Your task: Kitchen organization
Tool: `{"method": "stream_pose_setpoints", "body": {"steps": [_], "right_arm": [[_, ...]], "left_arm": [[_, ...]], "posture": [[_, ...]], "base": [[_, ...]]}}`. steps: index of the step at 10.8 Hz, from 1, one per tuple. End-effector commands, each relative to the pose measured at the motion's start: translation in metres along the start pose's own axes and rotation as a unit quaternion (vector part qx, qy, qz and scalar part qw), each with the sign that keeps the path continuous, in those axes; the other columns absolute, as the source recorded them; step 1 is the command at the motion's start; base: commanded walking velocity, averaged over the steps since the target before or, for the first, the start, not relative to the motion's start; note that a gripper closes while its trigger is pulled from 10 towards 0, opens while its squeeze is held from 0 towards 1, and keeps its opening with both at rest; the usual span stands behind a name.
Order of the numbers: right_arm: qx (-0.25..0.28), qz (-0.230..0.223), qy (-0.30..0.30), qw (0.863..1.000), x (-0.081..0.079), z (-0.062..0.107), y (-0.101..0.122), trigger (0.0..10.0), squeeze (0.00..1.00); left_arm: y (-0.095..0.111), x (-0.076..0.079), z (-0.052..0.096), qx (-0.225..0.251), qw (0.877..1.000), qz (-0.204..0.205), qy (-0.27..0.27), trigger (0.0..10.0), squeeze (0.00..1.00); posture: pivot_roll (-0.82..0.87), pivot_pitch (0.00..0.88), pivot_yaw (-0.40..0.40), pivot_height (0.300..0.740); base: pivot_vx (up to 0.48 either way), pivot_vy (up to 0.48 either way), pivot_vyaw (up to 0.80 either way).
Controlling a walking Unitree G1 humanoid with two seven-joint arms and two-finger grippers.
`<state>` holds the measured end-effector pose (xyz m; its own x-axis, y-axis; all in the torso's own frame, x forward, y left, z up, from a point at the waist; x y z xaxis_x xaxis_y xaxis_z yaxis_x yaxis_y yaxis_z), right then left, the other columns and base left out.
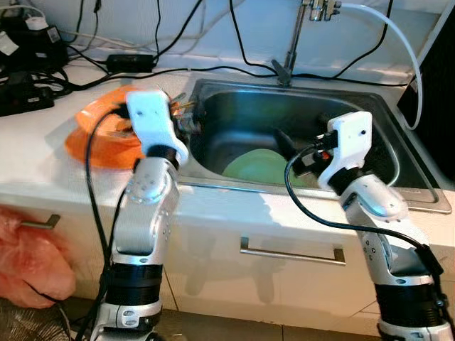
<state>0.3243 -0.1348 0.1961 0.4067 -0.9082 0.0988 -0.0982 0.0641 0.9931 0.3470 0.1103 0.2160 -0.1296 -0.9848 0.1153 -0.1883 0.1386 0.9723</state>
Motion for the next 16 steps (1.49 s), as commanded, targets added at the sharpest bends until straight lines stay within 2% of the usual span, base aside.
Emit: {"method": "stream_pose_setpoints", "body": {"steps": [1, 3, 4, 5, 6, 8, 12, 16], "right_arm": [[-0.012, -0.021, 0.024, 0.999, -0.007, 0.004, -0.002, 10.0, 0.0], [-0.026, -0.025, 0.049, 0.998, -0.014, 0.008, -0.005, 10.0, 0.0], [-0.036, -0.036, 0.081, 0.995, -0.022, 0.012, -0.006, 10.0, 0.0], [-0.047, -0.057, 0.112, 0.991, -0.03, 0.017, -0.007, 10.0, 0.0], [-0.053, -0.06, 0.124, 0.989, -0.032, 0.021, -0.008, 10.0, 0.0], [-0.057, -0.07, 0.14, 0.986, -0.036, 0.027, -0.006, 10.0, 0.0], [-0.057, -0.072, 0.146, 0.985, -0.039, 0.027, -0.003, 10.0, 0.0], [-0.056, -0.07, 0.144, 0.986, -0.039, 0.029, -0.002, 10.0, 0.0]], "left_arm": [[-0.008, 0.005, 0.0, -0.011, 0.999, -0.018, -0.026, 10.0, 0.0], [-0.013, 0.007, -0.001, -0.017, 0.997, -0.049, -0.052, 10.0, 0.0], [-0.015, 0.005, -0.003, -0.013, 0.993, -0.095, -0.068, 10.0, 0.0], [-0.017, 0.003, -0.007, -0.015, 0.989, -0.123, -0.078, 10.0, 0.0], [-0.013, -0.001, -0.01, 0.0, 0.983, -0.162, -0.088, 10.0, 0.0], [-0.008, -0.011, -0.019, 0.023, 0.974, -0.21, -0.082, 10.0, 0.0], [-0.009, -0.027, -0.037, 0.029, 0.967, -0.244, -0.07, 10.0, 0.0], [-0.013, -0.028, -0.044, 0.032, 0.96, -0.264, -0.087, 10.0, 0.0]], "posture": [[0.09, 0.053, -0.007, 0.74], [0.08, 0.063, -0.005, 0.74], [0.08, 0.068, -0.003, 0.74], [0.07, 0.07, 0.0, 0.74], [0.07, 0.074, 0.005, 0.74], [0.06, 0.076, 0.008, 0.74], [0.06, 0.076, 0.008, 0.74], [0.05, 0.084, 0.012, 0.74]], "base": [[0.0, 0.0, 0.0], [0.0, 0.0, 0.0], [0.0, 0.0, 0.0], [0.0, 0.0, 0.0], [0.0, 0.0, 0.0], [0.0, 0.0, 0.0], [0.0, 0.0, 0.0], [0.0, 0.0, 0.0]]}}
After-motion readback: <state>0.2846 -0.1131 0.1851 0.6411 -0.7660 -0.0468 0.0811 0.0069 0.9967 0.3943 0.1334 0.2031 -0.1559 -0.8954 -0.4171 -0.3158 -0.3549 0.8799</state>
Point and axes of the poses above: a point about 5 cm out from each wrist's last joint towards the gripper, its own z axis pointing back from the gripper into the wrist, its own y axis along the axis of the wrist's last joint, x = y × z, the point moved 2 cm from there along -z, pointing out of the wrist towards the gripper, and after that the axes turned 4 degrees about z, right-handed, at the moved point
